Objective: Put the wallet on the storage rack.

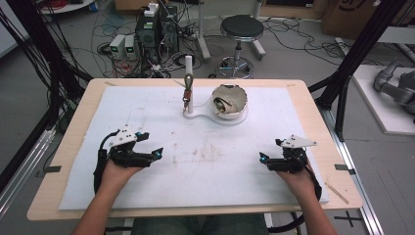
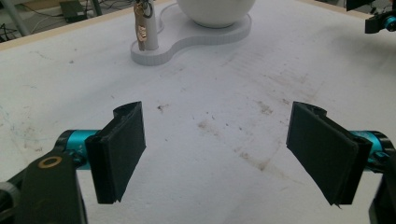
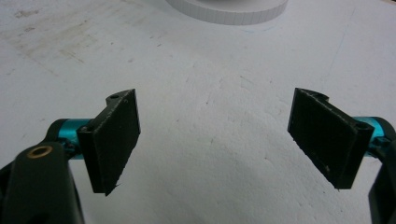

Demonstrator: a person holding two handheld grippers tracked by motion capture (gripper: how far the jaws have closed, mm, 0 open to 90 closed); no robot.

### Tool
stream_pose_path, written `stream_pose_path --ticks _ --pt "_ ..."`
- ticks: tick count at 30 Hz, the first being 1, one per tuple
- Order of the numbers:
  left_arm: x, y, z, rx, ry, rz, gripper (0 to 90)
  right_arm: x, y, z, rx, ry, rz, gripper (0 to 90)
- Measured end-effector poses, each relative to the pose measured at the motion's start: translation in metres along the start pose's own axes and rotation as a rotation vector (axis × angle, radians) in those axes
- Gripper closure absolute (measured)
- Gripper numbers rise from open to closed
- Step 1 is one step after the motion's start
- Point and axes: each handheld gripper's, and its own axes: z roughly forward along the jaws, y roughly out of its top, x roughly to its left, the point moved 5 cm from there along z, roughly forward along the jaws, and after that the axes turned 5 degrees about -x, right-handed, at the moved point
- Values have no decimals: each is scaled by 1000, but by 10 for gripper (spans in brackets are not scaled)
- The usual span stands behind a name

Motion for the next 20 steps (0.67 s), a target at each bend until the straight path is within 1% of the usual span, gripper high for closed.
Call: stream_pose_path --ticks 2,6,16,20 --pt "0 -1 0 1 1 -2 196 0 0 0 4 2 -8 171" --pt "0 0 0 -3 2 -4 196 1 0 0 7 -2 -2 171" --pt "2 -3 0 10 5 5 196 1 -1 1 13 3 -6 171" --pt "3 -3 0 6 1 -8 196 0 -2 2 17 3 -6 171"
